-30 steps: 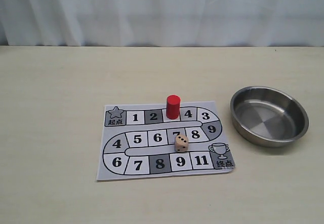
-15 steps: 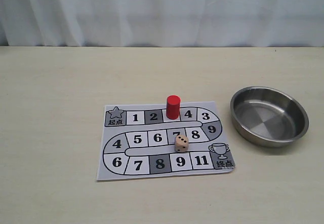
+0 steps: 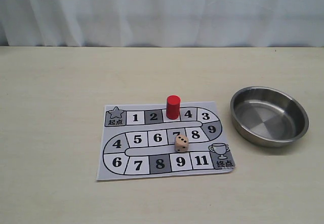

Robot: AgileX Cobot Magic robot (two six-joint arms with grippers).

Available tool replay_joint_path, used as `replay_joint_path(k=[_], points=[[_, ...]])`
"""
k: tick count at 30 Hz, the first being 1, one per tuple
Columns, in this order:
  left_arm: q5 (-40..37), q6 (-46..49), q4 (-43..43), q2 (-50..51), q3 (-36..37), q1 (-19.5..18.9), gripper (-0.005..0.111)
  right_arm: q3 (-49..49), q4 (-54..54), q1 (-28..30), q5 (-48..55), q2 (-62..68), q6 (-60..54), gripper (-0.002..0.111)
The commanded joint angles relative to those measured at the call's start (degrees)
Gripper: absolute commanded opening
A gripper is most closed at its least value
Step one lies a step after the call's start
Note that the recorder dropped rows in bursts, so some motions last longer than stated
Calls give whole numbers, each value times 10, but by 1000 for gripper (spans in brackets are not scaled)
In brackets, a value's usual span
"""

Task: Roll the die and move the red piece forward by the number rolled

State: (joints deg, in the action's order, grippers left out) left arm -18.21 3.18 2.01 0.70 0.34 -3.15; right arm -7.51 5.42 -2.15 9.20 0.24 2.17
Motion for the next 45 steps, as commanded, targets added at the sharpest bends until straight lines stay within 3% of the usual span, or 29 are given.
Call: replay_joint_path(k=[1,6,45], points=[[9,0,1,0,-3,5,0,43,-3,0,-32,-2,0,4],[9,0,1,0,-3,5,0,75,-3,0,-66,-2,0,4],[7,0,1,0,-3,5,0,75,-7,0,-33,-2,3,4]])
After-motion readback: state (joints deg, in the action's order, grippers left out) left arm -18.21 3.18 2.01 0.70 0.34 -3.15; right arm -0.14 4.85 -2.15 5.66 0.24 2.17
